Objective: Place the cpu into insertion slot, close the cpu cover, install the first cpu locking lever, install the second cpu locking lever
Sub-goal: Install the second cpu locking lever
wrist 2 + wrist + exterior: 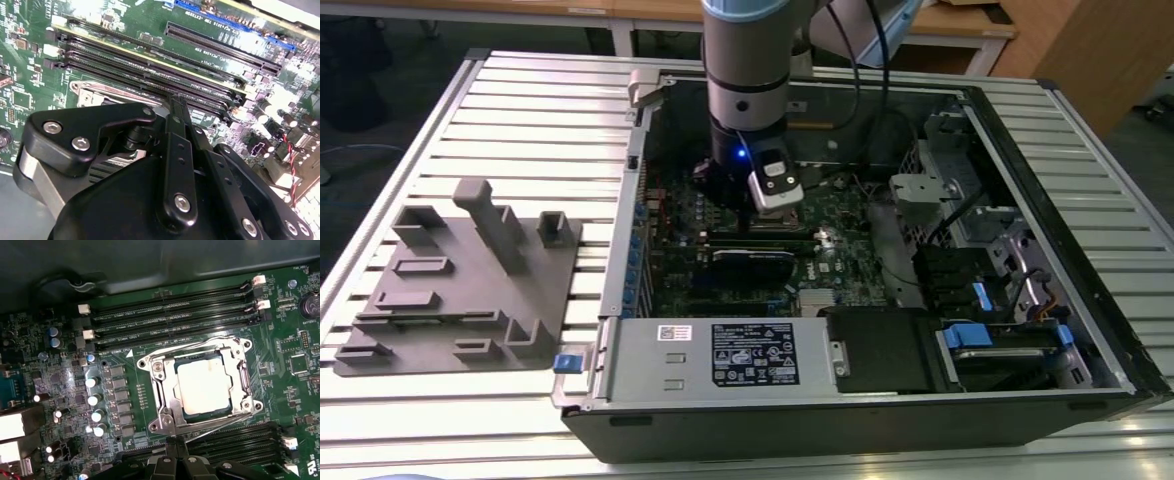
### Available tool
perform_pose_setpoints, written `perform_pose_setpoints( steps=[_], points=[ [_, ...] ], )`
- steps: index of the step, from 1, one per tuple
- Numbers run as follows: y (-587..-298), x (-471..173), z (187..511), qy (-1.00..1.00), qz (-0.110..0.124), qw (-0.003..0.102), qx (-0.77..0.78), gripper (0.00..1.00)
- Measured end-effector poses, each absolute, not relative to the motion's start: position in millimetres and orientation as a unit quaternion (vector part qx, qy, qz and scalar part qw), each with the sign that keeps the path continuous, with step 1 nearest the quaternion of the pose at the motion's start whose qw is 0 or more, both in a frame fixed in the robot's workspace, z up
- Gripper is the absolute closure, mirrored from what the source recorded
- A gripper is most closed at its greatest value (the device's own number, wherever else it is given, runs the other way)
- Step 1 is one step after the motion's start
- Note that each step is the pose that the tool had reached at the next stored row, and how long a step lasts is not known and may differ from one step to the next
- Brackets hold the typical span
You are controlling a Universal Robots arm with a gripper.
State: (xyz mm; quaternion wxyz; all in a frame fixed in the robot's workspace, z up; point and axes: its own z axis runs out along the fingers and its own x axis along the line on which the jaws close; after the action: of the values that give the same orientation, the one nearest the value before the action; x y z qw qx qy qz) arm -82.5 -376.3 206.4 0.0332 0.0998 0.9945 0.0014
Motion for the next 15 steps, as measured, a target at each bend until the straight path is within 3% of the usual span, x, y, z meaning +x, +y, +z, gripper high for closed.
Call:
perform_pose_setpoints(
  steps=[4,15],
  points=[
    [-376.6,-83.3,205.2,0.994,0.019,0.032,0.1,0.89],
    [-377.8,-85.1,202.9,0.994,0.022,0.031,0.101,0.89]
  ],
)
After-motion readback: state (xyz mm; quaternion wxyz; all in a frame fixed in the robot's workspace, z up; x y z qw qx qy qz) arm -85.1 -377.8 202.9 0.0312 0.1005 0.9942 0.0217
